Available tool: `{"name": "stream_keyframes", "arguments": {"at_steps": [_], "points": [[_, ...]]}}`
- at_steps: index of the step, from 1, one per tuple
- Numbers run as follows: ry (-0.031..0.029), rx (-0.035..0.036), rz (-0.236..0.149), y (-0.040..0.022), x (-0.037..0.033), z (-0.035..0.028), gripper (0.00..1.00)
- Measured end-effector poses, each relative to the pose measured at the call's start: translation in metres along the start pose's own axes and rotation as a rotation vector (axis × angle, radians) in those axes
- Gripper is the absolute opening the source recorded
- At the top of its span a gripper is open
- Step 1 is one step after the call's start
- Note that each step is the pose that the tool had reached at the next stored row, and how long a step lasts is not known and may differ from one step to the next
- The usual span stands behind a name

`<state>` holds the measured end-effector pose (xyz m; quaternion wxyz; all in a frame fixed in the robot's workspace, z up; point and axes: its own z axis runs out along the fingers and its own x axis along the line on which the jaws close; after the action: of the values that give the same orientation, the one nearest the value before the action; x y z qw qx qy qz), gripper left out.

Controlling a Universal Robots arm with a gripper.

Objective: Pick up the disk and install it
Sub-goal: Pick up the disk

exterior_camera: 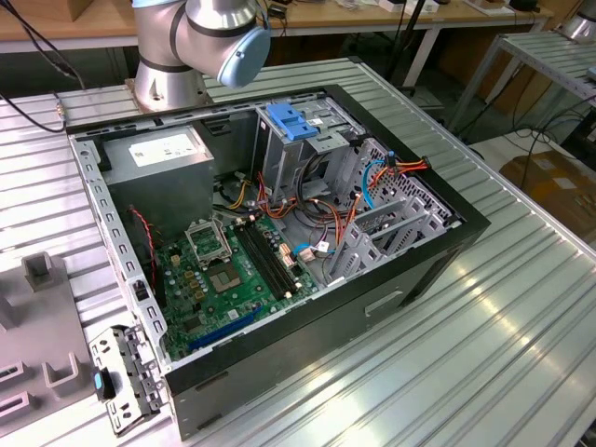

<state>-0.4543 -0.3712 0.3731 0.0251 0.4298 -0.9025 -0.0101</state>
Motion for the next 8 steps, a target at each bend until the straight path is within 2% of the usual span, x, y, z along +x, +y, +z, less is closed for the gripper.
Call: {"name": "stream_keyframes", "arguments": {"at_steps": [1,2,3,4,8], "points": [[0.0005,0.0004,-0.012,-0.0003,-0.0006,0.0004,0.11],[0.0012,0.0014,-0.027,-0.0006,-0.0011,0.0019,0.17],[0.0001,0.0051,-0.046,-0.0001,-0.0018,0.0040,0.17],[-0.0009,0.0073,-0.059,0.0003,-0.0024,0.0051,0.24],[-0.0065,0.0171,-0.086,0.0028,-0.0058,0.0082,0.24]]}}
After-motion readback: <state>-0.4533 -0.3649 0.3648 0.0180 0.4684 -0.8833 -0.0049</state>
